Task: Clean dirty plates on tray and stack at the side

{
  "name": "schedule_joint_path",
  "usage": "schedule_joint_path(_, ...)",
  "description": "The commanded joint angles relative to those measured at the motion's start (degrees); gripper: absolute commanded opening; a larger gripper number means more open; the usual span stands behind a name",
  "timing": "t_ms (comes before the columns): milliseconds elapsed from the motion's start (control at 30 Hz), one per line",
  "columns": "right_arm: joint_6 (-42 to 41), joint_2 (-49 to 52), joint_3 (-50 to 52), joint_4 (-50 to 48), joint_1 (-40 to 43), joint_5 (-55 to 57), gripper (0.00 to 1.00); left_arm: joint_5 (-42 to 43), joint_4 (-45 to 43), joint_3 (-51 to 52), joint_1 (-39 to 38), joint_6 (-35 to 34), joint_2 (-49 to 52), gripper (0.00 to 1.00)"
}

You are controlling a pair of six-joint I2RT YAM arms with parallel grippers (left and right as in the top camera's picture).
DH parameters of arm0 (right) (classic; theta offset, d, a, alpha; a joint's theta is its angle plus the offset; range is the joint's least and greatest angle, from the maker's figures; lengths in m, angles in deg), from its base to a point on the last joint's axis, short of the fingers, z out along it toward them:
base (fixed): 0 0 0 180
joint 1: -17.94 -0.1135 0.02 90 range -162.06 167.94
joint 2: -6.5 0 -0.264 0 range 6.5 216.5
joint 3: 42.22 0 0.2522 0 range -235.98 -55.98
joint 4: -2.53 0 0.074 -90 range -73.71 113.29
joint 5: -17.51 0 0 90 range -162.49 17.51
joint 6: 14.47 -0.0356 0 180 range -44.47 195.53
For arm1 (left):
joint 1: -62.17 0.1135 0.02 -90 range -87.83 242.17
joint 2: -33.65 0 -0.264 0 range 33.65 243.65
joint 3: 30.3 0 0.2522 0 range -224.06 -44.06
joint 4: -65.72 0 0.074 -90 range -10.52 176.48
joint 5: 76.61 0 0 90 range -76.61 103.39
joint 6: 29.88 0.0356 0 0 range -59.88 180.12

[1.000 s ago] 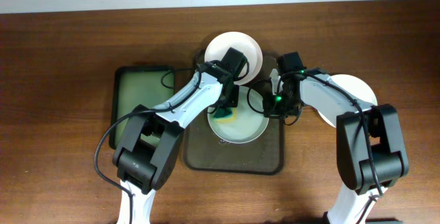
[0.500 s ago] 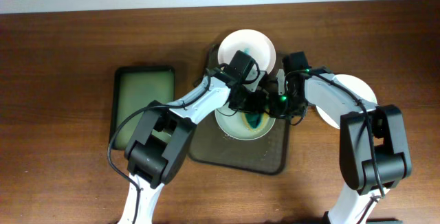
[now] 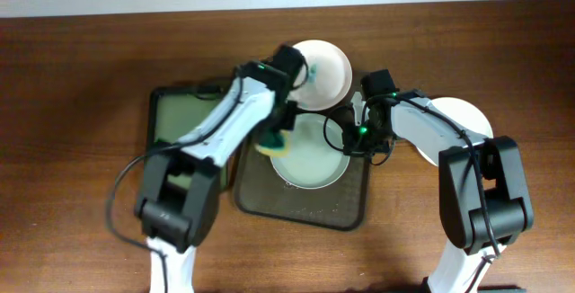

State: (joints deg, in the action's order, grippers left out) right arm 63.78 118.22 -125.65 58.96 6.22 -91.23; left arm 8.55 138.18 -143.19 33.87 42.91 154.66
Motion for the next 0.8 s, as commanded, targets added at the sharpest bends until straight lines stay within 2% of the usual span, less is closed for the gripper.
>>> schedule_joint_path(0, 0.8, 1.2, 1.2, 1.0, 0.5, 5.5, 0.04, -6.1, 3.2, -0.2, 5.6, 0.5, -12.1, 0.00)
schedule_joint_path(100, 0.8, 1.2, 1.2, 1.1, 0.5, 5.4, 0.04, -6.1, 7.7, 2.3, 15.8, 0.6, -13.0, 0.00)
schedule_joint_path(167, 0.8, 1.2, 1.2, 1.4, 0.5, 5.4, 0.04, -3.9, 2.6, 11.4, 23.0, 0.6, -13.0, 0.00)
schedule_joint_path(267, 0.9, 1.2, 1.2, 1.3, 0.5, 5.5, 0.04, -0.3, -9.2, 24.3, 26.4, 4.0, -13.0, 0.00)
schedule_joint_path(300, 1.9, 1.2, 1.2, 1.2, 0.5, 5.8, 0.04, -0.3, -10.1, 25.4, 26.4, 4.1, -13.0, 0.00)
schedule_joint_path(367, 1.8, -0.7, -0.1, 3.8, 0.4, 9.6, 0.04, -0.3, -9.7, 24.3, 26.3, 4.1, -13.6, 0.08)
schedule_joint_path(433, 1.8, -9.3, -0.7, 6.8, -1.2, 17.5, 0.04, 1.0, -9.1, 23.6, 26.3, 4.1, -16.6, 0.25)
schedule_joint_path(467, 1.2, -11.4, -0.7, 7.0, -1.8, 19.0, 0.04, 2.9, -9.1, 23.6, 26.3, 4.1, -18.0, 0.41)
schedule_joint_path(500, -0.9, -15.4, -0.7, 7.5, -3.2, 23.8, 0.04, 4.3, -9.0, 23.6, 26.3, 4.1, -19.4, 0.49)
schedule_joint_path(567, -1.2, -23.1, -0.7, 7.9, -8.2, 35.1, 0.04, 7.7, -8.5, 23.6, 26.3, 4.1, -23.4, 0.53)
schedule_joint_path(633, -1.2, -27.5, -0.7, 8.0, -15.0, 48.1, 0.04, 10.8, -8.0, 23.6, 26.3, 4.1, -27.4, 0.79)
schedule_joint_path(667, -1.2, -28.7, -0.7, 8.0, -19.7, 54.1, 0.04, 11.1, -7.3, 23.6, 26.3, 4.0, -29.7, 0.97)
schedule_joint_path(700, -1.2, -28.8, -0.7, 8.0, -22.8, 56.6, 0.04, 11.1, -6.8, 23.6, 26.3, 4.1, -30.5, 1.00)
schedule_joint_path(767, -1.2, -28.7, -0.7, 8.0, -28.2, 59.9, 0.04, 11.1, -6.3, 23.6, 26.3, 4.0, -30.4, 1.00)
